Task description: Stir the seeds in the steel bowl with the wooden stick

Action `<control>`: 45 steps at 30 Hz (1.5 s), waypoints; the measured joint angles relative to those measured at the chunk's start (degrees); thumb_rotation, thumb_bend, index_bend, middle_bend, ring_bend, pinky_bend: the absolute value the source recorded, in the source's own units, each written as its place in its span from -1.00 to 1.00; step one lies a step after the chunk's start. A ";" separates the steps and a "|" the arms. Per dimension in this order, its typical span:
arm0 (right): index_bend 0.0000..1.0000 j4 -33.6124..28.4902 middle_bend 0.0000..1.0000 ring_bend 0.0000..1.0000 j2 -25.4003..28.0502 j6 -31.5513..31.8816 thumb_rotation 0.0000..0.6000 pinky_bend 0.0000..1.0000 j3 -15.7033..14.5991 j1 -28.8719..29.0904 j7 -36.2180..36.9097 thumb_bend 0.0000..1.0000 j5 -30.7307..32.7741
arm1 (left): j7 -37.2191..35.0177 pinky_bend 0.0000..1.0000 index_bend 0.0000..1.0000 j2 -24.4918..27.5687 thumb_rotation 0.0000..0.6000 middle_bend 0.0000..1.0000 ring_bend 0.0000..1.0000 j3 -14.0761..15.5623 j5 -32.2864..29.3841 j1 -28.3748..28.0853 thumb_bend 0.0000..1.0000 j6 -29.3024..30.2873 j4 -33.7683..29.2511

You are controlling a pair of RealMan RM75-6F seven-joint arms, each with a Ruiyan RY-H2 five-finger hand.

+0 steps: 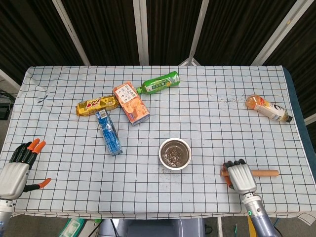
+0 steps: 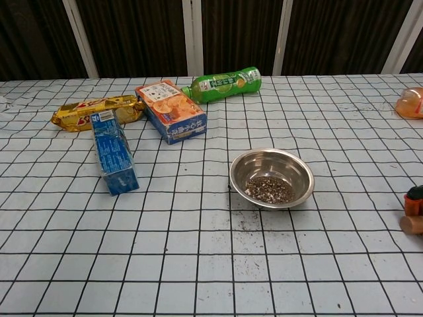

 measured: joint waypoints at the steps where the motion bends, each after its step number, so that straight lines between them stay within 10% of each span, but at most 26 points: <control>1: 0.15 0.03 0.00 0.06 0.00 0.10 1.00 0.11 -0.03 0.01 0.11 0.11 -0.14 | 0.04 -1.00 -1.00 0.00 1.00 -1.00 -1.00 -0.04 0.00 -0.04 -0.89 -0.03 -0.08; 24: 0.27 0.71 0.10 0.16 0.63 5.29 1.00 0.25 0.75 0.22 9.48 0.20 -5.13 | 0.03 -1.00 -1.00 0.03 1.00 -1.00 -1.00 -0.19 -0.03 -0.03 -0.89 -0.20 -0.48; 45: 0.31 -16.36 0.13 0.19 8.81 11.25 1.00 0.25 10.30 0.08 35.38 0.22 -0.14 | -0.01 -1.00 -1.00 -0.16 1.00 -1.00 -1.00 -0.14 0.10 0.03 -0.89 -0.28 -0.56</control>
